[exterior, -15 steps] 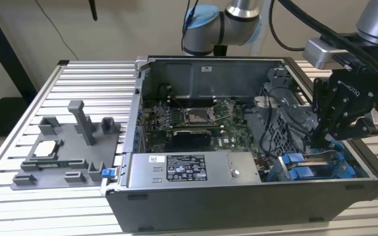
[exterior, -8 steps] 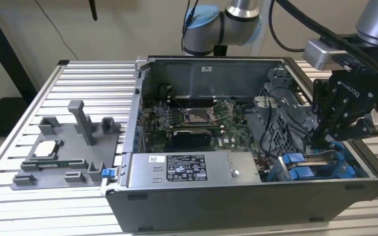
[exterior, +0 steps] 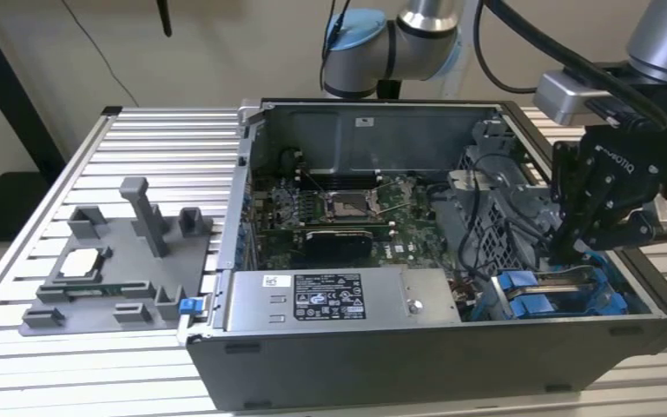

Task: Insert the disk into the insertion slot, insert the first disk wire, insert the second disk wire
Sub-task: 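Insert the first disk wire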

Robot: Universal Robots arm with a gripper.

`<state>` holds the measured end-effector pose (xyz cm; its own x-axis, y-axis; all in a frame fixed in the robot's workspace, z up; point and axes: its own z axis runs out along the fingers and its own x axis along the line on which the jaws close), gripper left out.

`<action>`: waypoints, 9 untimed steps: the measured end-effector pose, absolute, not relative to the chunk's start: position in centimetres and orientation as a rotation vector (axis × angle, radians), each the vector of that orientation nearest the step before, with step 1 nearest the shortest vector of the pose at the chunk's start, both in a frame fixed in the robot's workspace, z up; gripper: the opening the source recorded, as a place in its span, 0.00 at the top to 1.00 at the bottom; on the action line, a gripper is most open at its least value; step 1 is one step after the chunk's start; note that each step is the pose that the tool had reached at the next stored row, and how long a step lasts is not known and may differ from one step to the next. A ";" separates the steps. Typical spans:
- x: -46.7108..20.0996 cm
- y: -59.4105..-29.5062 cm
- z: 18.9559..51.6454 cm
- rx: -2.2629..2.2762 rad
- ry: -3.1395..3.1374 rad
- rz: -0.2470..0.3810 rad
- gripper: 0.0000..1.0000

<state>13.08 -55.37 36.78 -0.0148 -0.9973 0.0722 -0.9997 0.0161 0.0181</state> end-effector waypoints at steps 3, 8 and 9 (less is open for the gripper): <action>13.1 -55.4 36.7 2.158 -2.191 0.061 1.00; 13.1 -55.4 36.7 2.156 -2.189 0.065 1.00; 13.1 -55.4 36.7 2.155 -2.189 0.066 1.00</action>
<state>13.07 -55.37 36.65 -0.0148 -0.9968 0.0792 -0.9997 0.0162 0.0178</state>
